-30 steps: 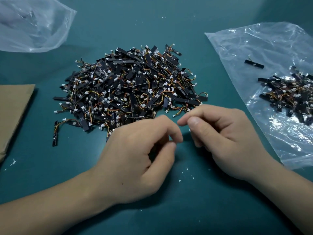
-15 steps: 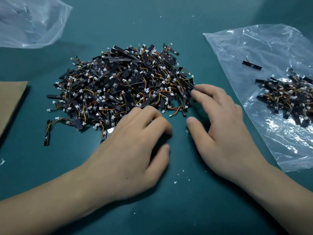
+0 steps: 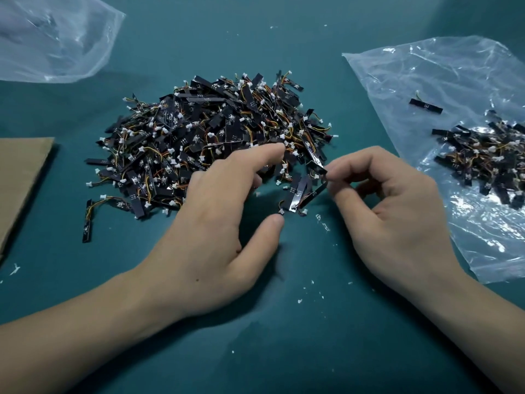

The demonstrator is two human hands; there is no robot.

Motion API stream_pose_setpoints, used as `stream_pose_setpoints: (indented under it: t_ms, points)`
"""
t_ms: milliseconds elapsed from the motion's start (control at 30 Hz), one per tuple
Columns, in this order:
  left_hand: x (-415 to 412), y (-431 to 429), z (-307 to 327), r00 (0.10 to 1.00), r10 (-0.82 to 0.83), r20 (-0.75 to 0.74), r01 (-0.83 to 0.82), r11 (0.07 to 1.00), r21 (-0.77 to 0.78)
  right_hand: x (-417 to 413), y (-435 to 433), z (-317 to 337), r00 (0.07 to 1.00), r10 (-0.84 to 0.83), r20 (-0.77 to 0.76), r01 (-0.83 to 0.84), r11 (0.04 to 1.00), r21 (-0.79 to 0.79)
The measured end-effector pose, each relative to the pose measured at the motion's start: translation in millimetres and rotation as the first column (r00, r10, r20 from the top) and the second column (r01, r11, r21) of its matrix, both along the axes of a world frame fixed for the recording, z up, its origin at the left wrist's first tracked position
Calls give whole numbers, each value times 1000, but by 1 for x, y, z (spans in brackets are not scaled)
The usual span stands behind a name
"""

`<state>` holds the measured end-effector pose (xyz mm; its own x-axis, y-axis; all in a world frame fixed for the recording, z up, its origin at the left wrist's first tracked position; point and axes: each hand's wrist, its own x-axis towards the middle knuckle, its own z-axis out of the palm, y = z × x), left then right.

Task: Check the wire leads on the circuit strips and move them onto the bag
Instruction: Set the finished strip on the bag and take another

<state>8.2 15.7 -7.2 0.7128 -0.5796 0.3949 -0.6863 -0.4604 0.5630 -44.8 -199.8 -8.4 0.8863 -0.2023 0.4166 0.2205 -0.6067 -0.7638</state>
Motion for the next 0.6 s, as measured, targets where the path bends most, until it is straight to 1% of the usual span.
stream_pose_setpoints:
  t_ms: [67, 133, 167, 267, 333, 400, 467, 533, 600]
  points:
    - [0, -1, -2, 999, 30, 40, -30, 999, -14, -1, 0, 0, 1000, 16, -1, -16, 999, 29]
    - [-2, -2, -2, 995, 28, 94, -27, 1000, -12, -2, 1, 1, 996, 88, -2, -88, 996, 32]
    - [-3, -2, -2, 993, 21, 117, -21, 1000, -8, -3, 1, 1, 991, 136, -2, -136, 991, 9]
    - [-4, -1, 3, 987, -16, 161, 13, 1000, 21, -4, 1, 3, 963, 269, -3, -267, 955, -134]
    - [-4, -1, 5, 988, -2, 155, -3, 1000, 27, -5, 1, 4, 948, 318, -10, -315, 935, -163]
    - [-5, -2, 7, 991, 25, 129, -32, 998, 50, -5, 1, 5, 947, 320, -13, -319, 940, -124]
    - [-8, -3, 10, 995, 20, 99, -27, 997, 69, -5, 0, 6, 948, 318, -32, -320, 944, -82]
    - [-8, -2, 13, 999, -7, 47, 3, 998, 71, -4, 0, 7, 936, 342, -80, -348, 934, -81]
    - [-7, 1, 18, 999, -47, -19, 48, 998, 49, -4, 0, 8, 919, 375, -123, -388, 915, -112]
